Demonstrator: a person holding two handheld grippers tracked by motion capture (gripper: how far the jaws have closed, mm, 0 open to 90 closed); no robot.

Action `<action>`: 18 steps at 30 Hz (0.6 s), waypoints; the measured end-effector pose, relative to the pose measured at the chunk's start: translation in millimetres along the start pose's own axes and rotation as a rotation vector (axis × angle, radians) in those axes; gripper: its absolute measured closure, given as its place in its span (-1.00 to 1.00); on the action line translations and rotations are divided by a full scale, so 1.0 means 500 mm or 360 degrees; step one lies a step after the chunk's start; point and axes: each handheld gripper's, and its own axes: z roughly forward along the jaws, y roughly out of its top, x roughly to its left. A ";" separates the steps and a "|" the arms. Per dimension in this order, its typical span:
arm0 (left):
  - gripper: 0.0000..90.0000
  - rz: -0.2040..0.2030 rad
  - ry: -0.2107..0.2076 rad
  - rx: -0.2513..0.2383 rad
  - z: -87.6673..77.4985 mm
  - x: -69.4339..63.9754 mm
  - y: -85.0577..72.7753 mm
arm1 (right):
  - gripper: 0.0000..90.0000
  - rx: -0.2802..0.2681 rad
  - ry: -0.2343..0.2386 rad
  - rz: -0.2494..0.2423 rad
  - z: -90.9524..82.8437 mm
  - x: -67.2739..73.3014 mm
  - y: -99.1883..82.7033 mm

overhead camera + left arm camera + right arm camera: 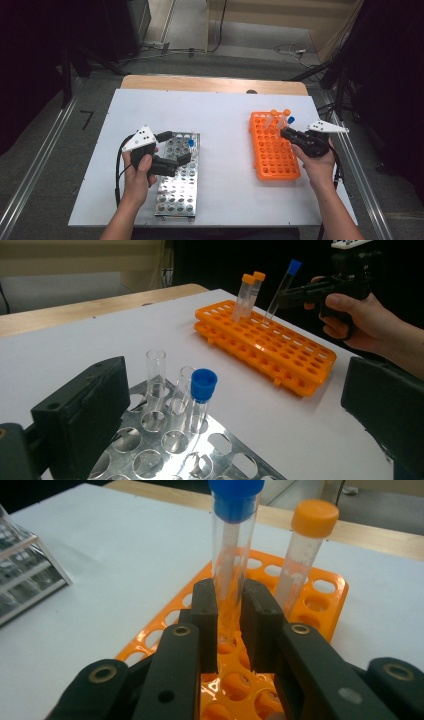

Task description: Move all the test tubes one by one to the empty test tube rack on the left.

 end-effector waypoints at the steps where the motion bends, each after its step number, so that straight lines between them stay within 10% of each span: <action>1: -1.00 0.0001 -0.0008 -0.0002 0.002 -0.002 0.001 | 0.68 -0.0011 0.0005 0.0004 -0.004 0.002 0.002; 18: -1.00 0.0061 -0.0108 0.0019 0.025 -0.033 0.011 | 0.68 -0.0008 0.0266 -0.0028 -0.013 0.082 0.026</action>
